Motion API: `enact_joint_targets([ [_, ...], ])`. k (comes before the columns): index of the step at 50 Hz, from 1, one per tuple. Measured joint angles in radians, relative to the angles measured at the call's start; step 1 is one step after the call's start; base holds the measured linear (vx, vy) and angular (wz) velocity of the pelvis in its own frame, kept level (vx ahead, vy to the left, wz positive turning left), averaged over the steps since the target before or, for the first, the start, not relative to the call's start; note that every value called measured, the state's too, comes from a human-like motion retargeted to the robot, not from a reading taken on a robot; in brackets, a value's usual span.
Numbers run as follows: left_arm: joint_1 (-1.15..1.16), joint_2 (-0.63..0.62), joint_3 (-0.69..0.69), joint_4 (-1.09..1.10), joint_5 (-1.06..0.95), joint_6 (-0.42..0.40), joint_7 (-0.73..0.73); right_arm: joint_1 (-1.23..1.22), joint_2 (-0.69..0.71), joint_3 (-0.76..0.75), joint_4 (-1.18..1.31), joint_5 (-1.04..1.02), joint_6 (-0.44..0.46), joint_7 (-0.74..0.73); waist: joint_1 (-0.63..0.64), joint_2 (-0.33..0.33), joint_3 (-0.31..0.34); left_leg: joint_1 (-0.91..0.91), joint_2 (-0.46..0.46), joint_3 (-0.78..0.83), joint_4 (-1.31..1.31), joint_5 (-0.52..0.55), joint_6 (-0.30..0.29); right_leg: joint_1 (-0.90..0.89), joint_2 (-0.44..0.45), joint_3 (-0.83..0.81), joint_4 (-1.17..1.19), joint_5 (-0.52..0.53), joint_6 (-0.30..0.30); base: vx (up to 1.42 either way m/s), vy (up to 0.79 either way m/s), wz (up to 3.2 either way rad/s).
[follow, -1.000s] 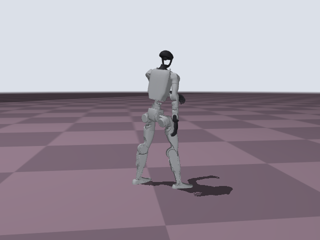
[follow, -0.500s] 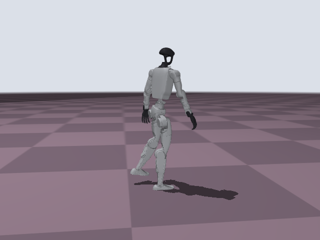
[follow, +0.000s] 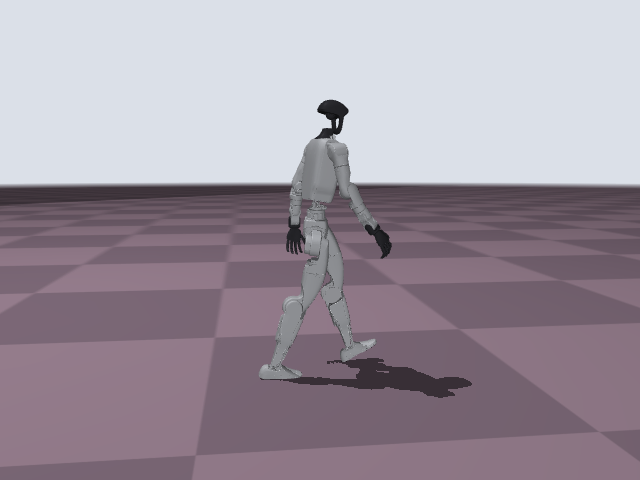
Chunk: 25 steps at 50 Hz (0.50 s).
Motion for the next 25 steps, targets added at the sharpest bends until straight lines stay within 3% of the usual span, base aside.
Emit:
enact_joint_targets([
  [5,-0.104,0.018,0.001,0.006,-0.021,-0.012,0.037,0.085,0.031,-0.007,0.134,0.007,0.022,-0.011,-0.023,-0.011,-0.047,0.039,0.023,0.072,0.000,0.034,-0.005,0.018,0.008,0.071,0.035,0.023,0.003,0.56,0.16,-0.62],
  [9,-0.222,0.032,-0.009,0.070,-0.035,-0.014,0.060,0.167,0.049,-0.019,0.216,0.009,0.030,0.005,-0.075,-0.010,-0.082,0.097,0.037,0.069,0.000,0.056,0.001,0.013,0.033,0.122,0.137,0.118,0.020,0.61,0.22,-0.33],
  [13,-0.366,0.051,-0.045,0.145,-0.025,0.000,0.078,0.263,0.051,-0.019,0.239,0.029,0.031,0.031,-0.150,0.016,-0.109,0.170,0.063,0.039,0.011,0.002,0.018,-0.078,0.096,0.102,0.406,0.288,0.032,0.61,0.24,0.01],
  [16,-0.476,0.071,-0.076,0.165,-0.004,0.025,0.105,0.334,0.044,-0.013,0.223,0.062,0.037,0.037,-0.206,0.038,-0.125,0.203,0.082,0.018,0.045,-0.059,0.022,-0.221,0.119,0.020,0.671,0.360,0.004,0.56,0.22,0.12],
  [20,-0.624,0.098,-0.099,0.140,0.021,0.056,0.148,0.408,0.032,-0.012,0.196,0.114,0.044,0.033,-0.275,0.063,-0.128,0.240,0.089,-0.004,0.092,-0.127,0.007,-0.400,0.085,-0.115,0.889,0.265,-0.102,0.51,0.21,0.23],
  [25,-0.806,0.118,-0.094,0.067,0.012,0.065,0.165,0.455,0.026,-0.027,0.195,0.146,0.056,0.058,-0.361,0.084,-0.102,0.294,0.067,-0.049,0.127,-0.187,-0.015,-0.534,0.036,-0.225,0.855,0.108,-0.187,0.47,0.17,0.51],
])
